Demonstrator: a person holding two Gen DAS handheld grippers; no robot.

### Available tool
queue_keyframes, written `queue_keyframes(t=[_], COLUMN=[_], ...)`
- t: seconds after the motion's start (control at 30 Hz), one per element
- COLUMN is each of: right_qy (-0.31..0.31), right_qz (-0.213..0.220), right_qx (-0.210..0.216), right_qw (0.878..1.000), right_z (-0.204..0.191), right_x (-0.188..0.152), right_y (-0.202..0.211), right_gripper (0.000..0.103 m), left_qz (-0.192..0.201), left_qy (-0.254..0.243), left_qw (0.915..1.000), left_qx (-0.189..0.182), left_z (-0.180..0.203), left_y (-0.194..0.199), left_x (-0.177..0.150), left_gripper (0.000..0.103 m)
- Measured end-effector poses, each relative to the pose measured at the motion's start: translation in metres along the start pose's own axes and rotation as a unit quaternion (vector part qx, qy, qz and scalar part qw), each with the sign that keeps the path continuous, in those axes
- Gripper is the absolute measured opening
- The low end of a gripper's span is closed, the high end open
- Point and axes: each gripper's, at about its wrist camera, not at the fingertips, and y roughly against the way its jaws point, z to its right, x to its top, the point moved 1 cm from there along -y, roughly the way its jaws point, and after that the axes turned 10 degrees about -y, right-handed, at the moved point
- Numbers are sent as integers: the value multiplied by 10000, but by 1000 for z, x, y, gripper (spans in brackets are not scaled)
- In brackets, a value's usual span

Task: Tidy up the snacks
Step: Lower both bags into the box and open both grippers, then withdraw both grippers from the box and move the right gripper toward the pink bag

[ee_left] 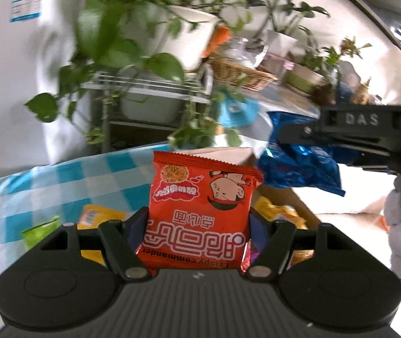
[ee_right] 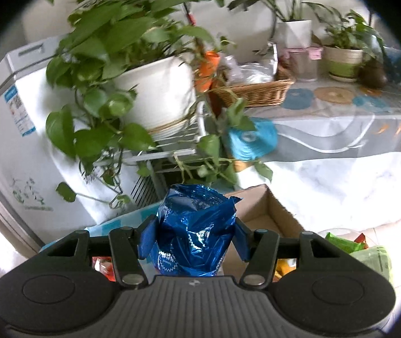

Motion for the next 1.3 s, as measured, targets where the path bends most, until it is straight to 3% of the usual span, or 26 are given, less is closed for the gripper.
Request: queue_keyframes(t=[0.5,0.67,0.8,1.0,1.13,1.3], right_qy=[-498,-656,-811,-873,-874,-709], right_qz=[114,113,157,146,95,-40], right_qx=[-194,-142,-5,150,269,398], right_qw=[9985,9977,9966,9960,9958,9967], right_z=[39,44,46,45,40,30], right_x=[13,14,15,14,10,-4], right_y=[5,2,7,10,13,22], right_gripper=[62,66,87,88,89,91], left_qz=[-188,-112,-14,18,-181,-632], left_qy=[16,5,-156,-71,-81,282], left_qw=[9990,9987,9991,10000,9994,9957], left_qx=[-416,-496,-390,-30,273,614], left_z=[54,60,50,18,1,-11], left_y=[-34,-30,-16,3,9,-1], left_x=[10,17,19,9,-16,-53], left_gripper=[70,77,80,83,84,84])
